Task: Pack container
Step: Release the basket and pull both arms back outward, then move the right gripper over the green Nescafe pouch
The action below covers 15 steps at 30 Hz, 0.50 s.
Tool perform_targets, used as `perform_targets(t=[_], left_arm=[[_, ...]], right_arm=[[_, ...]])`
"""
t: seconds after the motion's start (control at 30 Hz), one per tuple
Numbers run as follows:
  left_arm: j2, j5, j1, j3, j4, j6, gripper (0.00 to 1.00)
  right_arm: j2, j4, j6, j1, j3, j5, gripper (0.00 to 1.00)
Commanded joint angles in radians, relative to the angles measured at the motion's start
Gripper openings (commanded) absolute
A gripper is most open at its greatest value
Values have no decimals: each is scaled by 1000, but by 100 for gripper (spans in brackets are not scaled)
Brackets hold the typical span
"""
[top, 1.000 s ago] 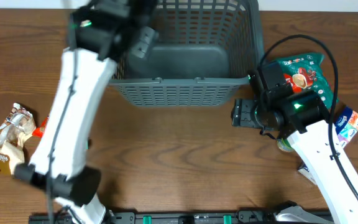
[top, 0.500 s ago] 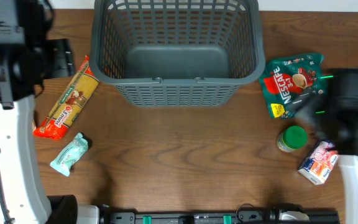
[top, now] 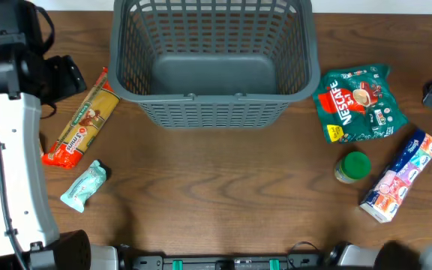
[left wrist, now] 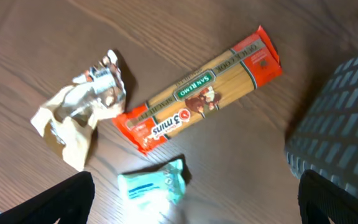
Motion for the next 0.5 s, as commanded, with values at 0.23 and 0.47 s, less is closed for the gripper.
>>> perform_targets(t=[0.23, 0.47], left_arm=[[-6, 1, 7, -17, 11, -76, 90], [-12, -6, 7, -17, 16, -79, 91]], right_arm=[[380, -2, -356, -21, 116, -71, 99], [591, 43, -414, -21, 116, -100, 99]])
